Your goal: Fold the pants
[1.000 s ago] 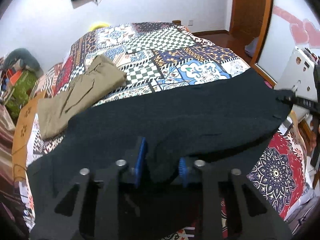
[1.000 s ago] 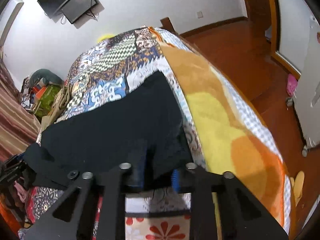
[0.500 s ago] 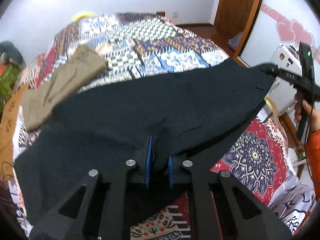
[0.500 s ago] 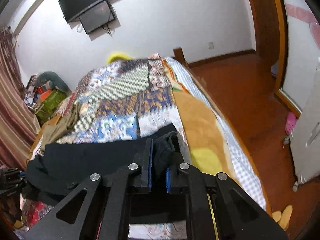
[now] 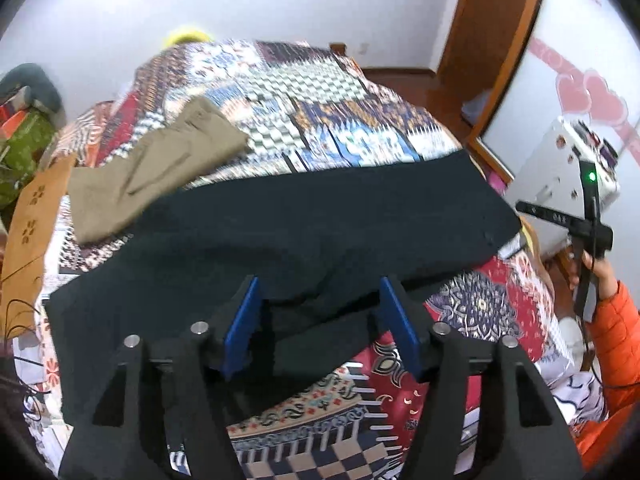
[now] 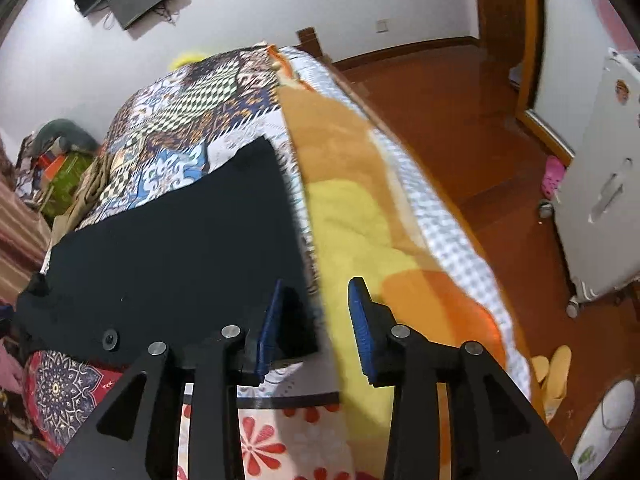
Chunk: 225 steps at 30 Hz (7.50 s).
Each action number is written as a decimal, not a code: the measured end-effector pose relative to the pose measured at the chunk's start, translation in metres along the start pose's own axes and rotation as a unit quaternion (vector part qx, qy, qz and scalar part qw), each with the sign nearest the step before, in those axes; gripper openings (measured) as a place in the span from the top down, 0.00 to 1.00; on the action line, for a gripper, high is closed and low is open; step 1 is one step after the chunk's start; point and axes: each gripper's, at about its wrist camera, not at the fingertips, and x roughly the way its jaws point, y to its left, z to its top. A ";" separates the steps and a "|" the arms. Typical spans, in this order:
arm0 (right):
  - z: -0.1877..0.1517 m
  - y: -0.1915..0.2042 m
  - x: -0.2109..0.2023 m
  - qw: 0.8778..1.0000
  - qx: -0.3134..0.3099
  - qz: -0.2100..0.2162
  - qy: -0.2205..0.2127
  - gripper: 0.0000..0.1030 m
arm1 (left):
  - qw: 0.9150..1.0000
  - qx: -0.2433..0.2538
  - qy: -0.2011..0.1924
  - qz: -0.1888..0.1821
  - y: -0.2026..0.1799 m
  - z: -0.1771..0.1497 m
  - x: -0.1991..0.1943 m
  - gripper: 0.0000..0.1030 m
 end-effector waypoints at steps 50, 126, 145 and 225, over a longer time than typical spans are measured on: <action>0.103 0.061 0.095 0.987 -0.144 -0.061 -0.030 0.91 | 0.993 -0.077 0.066 0.061 0.074 0.042 0.120 0.28; 0.015 0.502 0.151 0.832 -0.524 0.169 0.059 0.96 | 0.973 -0.151 -0.006 0.175 0.308 -0.054 0.031 0.82; 0.055 0.428 0.090 0.891 -0.419 0.161 0.063 0.64 | 0.961 -0.203 -0.028 0.186 0.300 -0.072 -0.040 0.39; 0.000 0.053 0.022 0.996 -0.041 -0.078 0.011 0.78 | 0.925 -0.279 0.011 0.256 0.280 -0.149 -0.045 0.92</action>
